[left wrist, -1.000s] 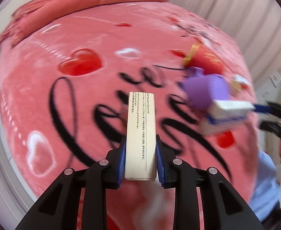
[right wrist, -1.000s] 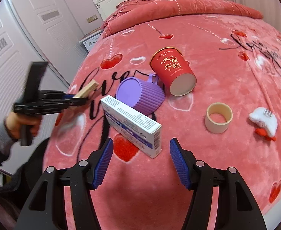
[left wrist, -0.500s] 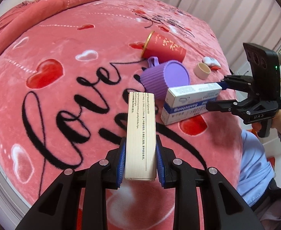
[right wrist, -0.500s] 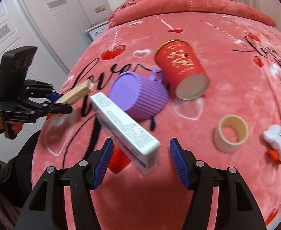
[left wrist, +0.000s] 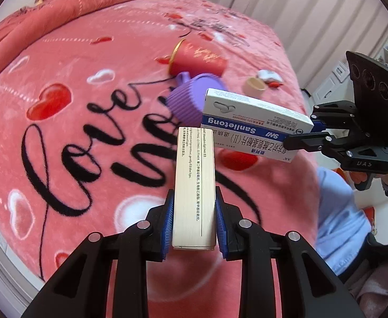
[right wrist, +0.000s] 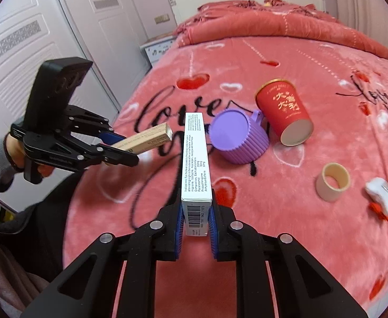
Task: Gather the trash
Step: 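Grasp the wooden stick with the left tool while the right tool grasps the white medicine box, then carry the stick and medicine box in both tools over the orange bucket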
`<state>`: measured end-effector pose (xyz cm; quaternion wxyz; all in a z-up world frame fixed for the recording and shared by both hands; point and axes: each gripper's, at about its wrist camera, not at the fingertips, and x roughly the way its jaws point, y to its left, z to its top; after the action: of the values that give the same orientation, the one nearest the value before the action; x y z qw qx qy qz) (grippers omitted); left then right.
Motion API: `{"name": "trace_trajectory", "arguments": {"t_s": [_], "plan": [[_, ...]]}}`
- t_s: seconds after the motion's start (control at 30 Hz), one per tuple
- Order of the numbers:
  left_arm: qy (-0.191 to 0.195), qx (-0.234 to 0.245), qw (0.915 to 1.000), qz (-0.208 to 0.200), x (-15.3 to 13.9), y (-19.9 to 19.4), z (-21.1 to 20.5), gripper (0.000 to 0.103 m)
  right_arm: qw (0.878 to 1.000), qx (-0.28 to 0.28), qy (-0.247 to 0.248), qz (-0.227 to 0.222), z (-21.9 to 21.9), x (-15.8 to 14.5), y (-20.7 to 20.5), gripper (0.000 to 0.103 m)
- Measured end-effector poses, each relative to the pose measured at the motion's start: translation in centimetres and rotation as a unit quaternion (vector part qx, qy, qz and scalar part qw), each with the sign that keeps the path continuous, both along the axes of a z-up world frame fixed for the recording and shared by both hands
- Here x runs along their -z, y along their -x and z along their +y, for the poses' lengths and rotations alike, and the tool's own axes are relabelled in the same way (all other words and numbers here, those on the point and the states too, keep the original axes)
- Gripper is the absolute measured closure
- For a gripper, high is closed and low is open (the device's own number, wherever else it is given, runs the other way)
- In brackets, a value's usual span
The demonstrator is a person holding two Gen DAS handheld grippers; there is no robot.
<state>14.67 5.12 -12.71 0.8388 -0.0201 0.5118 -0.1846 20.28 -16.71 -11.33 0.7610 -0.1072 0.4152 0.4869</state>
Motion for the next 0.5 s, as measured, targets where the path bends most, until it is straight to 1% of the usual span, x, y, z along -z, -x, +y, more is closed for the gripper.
{"name": "trace_trajectory", "arguments": {"t_s": [0.07,0.23,0.5], "plan": [[-0.001,0.007,1.0,-0.007,-0.7,0.8,-0.6,0.074,1.0,0.005,-0.003,-0.003,-0.7,-0.8,1.1,0.086],[-0.011,0.042,0.9988,-0.02,-2.3,3.2,-3.0,0.074,1.0,0.025,-0.01,-0.012,-3.1,-2.8,5.0,0.086],[-0.02,0.09,0.9949,-0.042,-4.2,6.6,-6.6,0.074,0.997,0.066,-0.016,-0.021,-7.8,-4.8,10.1,0.086]]}}
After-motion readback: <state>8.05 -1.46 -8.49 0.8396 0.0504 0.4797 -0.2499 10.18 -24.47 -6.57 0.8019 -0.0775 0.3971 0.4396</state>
